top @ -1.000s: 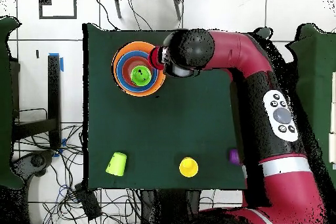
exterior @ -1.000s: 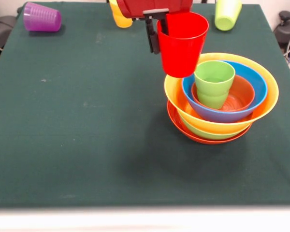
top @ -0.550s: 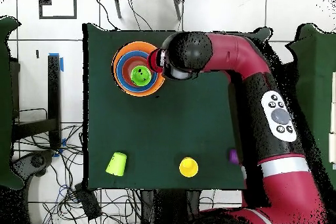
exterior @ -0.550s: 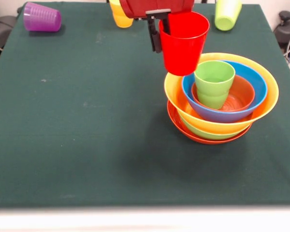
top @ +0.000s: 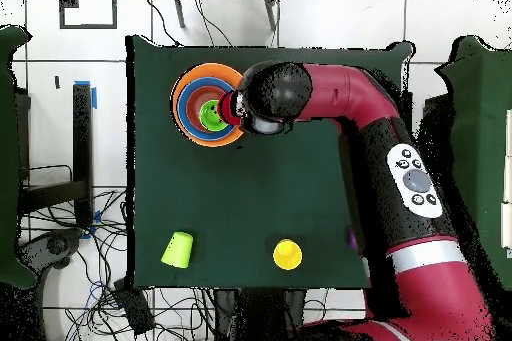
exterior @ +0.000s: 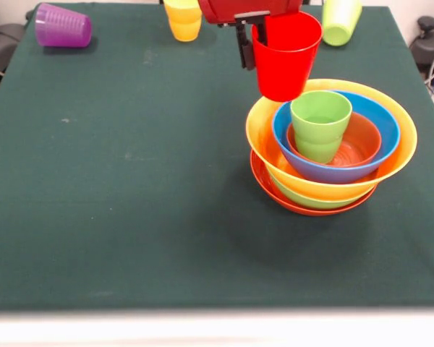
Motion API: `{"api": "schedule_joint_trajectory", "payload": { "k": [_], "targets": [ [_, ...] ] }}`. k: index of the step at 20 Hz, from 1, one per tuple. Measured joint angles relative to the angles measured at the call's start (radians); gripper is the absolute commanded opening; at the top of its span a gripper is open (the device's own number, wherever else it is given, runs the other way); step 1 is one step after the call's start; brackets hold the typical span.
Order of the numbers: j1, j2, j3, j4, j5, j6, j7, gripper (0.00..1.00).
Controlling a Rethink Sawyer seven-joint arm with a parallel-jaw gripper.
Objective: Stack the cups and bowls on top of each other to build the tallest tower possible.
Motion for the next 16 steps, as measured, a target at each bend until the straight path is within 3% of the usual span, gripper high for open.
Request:
{"api": "schedule_joint_trajectory", "payload": {
  "k": [16],
  "targets": [
    [0.016, 0.0, 0.0, 0.063, -0.003, -0.04, 0.0, 0.0]
  ]
}}
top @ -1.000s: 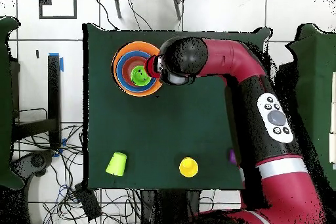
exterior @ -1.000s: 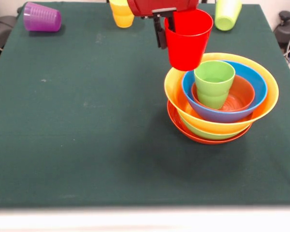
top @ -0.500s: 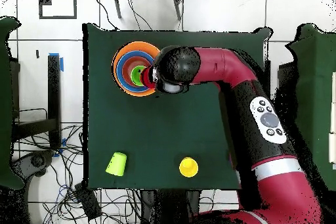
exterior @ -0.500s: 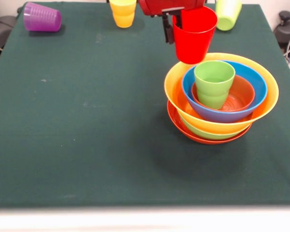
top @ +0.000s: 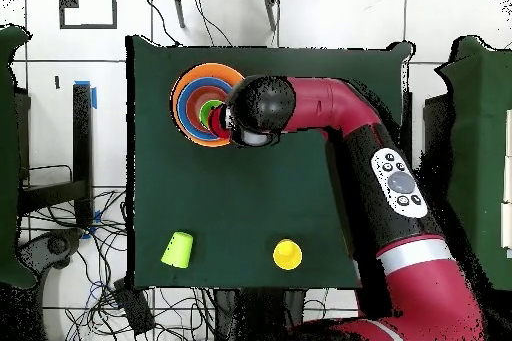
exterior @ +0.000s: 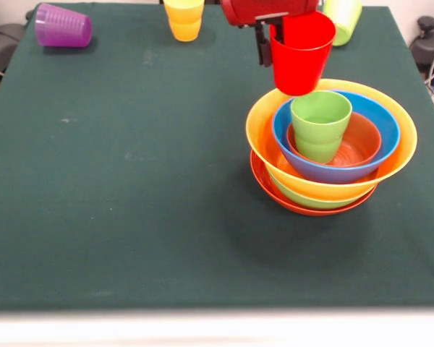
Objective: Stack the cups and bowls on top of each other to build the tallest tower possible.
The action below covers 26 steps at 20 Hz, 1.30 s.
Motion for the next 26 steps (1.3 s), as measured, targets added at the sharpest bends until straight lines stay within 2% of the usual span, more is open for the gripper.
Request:
{"api": "schedule_joint_trajectory", "payload": {
  "k": [8, 26],
  "targets": [
    [0.025, 0.003, 0.0, 0.001, 0.0, -0.062, 0.0, 0.0],
    [0.061, 0.036, -0.001, 0.001, -0.007, -0.067, 0.0, 0.0]
  ]
}}
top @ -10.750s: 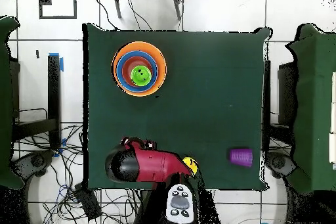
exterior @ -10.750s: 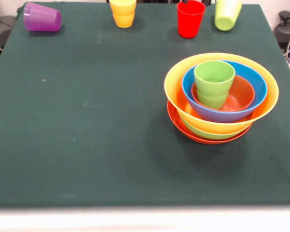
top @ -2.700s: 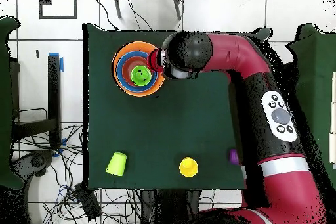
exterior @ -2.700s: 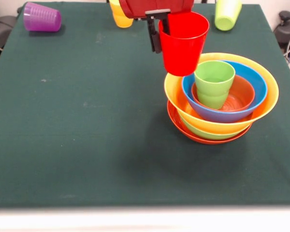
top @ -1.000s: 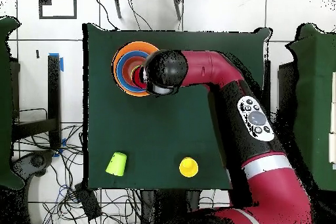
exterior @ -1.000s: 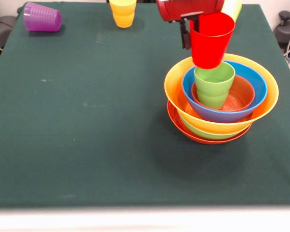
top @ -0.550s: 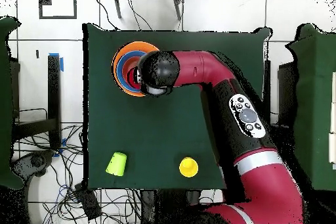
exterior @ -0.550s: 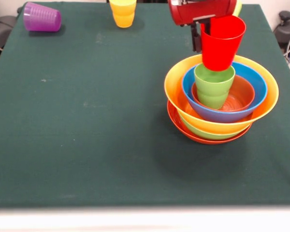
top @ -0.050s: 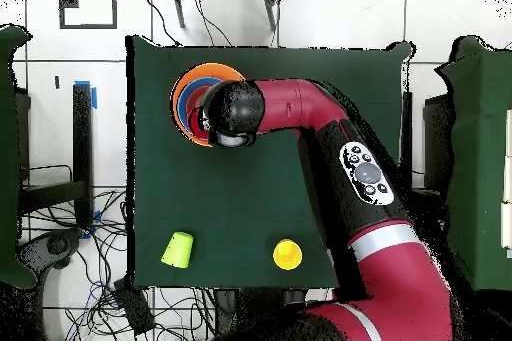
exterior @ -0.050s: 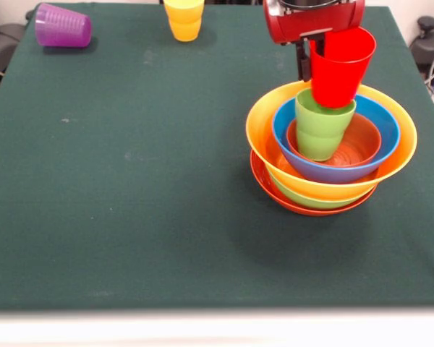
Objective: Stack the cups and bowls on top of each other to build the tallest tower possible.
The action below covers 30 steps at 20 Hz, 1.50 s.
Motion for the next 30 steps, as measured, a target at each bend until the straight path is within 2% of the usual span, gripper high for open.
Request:
{"api": "schedule_joint_trajectory", "payload": {
  "k": [15, 16, 30],
  "targets": [
    [0.007, 0.005, -0.009, -0.001, -0.036, 0.0, 0.0, 0.0],
    [0.007, 0.005, -0.009, -0.001, -0.036, 0.0, 0.0, 1.0],
    [0.007, 0.005, -0.009, -0.005, -0.039, 0.0, 0.0, 1.0]
  ]
}}
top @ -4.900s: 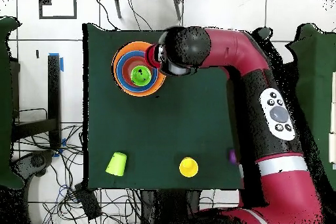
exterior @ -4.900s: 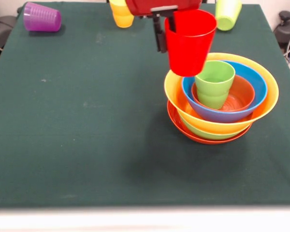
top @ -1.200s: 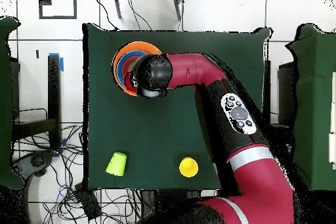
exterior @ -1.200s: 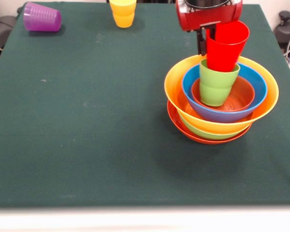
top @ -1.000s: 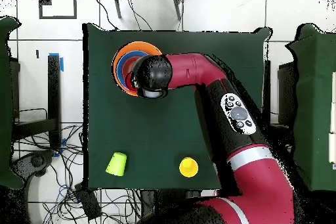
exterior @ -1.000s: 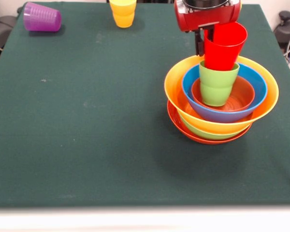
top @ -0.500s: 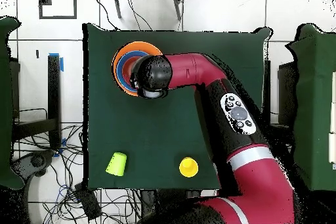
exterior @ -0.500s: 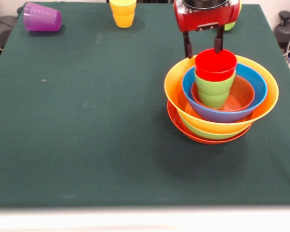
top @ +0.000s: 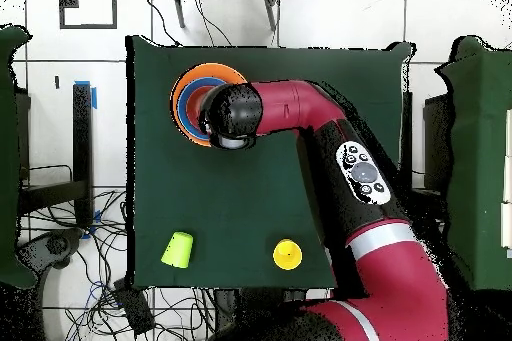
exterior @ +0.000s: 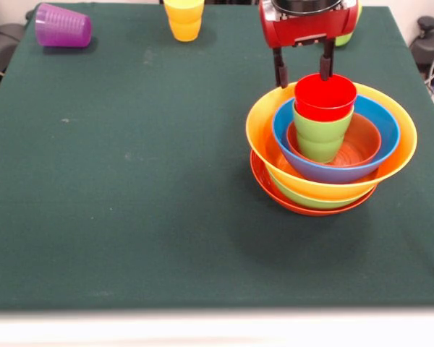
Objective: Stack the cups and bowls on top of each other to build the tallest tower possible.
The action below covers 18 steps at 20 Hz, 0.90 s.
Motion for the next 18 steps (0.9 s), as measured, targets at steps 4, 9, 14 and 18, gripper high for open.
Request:
{"api": "schedule_joint_trajectory", "payload": {
  "k": [4, 9, 14, 18],
  "targets": [
    [0.0, -0.001, 0.0, -0.001, 0.0, 0.0, 0.0, 1.0],
    [-0.011, -0.023, 0.0, 0.017, -0.001, 0.0, 0.0, 1.0],
    [-0.083, -0.12, 0.011, 0.114, 0.0, 0.0, 0.0, 1.0],
    [-0.178, -0.203, 0.02, 0.205, -0.001, 0.0, 0.0, 1.0]
  ]
}}
